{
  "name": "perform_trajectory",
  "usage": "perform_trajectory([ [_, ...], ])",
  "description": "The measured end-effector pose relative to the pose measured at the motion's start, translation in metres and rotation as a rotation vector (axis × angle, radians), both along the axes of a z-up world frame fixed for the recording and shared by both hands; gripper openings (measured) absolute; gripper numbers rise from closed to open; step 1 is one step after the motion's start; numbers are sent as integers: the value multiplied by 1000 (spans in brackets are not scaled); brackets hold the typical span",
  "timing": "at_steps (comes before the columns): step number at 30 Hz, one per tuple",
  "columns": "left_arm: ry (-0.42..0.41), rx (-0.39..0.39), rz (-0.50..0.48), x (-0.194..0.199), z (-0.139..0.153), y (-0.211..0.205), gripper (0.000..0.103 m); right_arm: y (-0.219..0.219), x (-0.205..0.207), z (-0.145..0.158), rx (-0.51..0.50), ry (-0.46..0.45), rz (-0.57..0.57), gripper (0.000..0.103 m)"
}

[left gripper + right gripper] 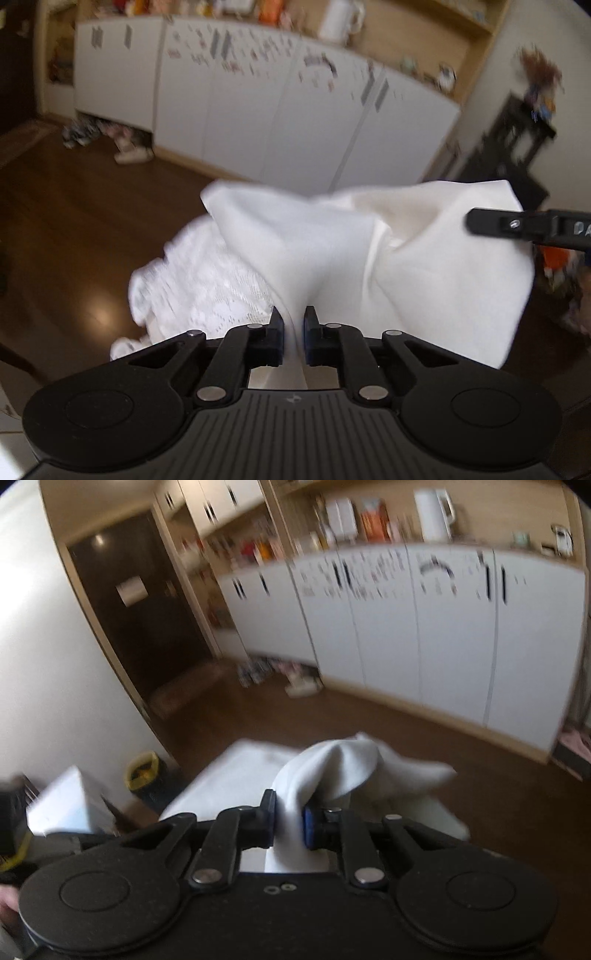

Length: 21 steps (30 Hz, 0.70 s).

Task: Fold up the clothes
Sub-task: 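Grasp the sweatshirt with the right gripper while the left gripper grasps another edge, then carry the sweatshirt with both grippers and lower it onto the table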

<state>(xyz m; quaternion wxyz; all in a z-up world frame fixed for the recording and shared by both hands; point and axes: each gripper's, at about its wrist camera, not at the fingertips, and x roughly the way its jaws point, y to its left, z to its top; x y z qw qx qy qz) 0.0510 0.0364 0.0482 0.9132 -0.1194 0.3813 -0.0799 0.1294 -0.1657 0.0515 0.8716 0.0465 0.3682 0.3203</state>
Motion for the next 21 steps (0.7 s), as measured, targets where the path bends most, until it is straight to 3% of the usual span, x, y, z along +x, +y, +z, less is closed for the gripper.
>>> perform_trajectory([
  [5, -117, -24, 98, -35, 45, 39, 9, 7, -7, 54, 125, -88, 66, 103],
  [11, -189, 39, 218, -102, 73, 87, 9, 49, -32, 85, 198, -118, 242, 103],
  [15, -187, 97, 278, -159, 77, 123, 9, 100, -63, 97, 202, -117, 389, 103],
  [21, -121, 121, 406, -270, 58, 194, 9, 198, -133, 97, 153, -81, 621, 103],
])
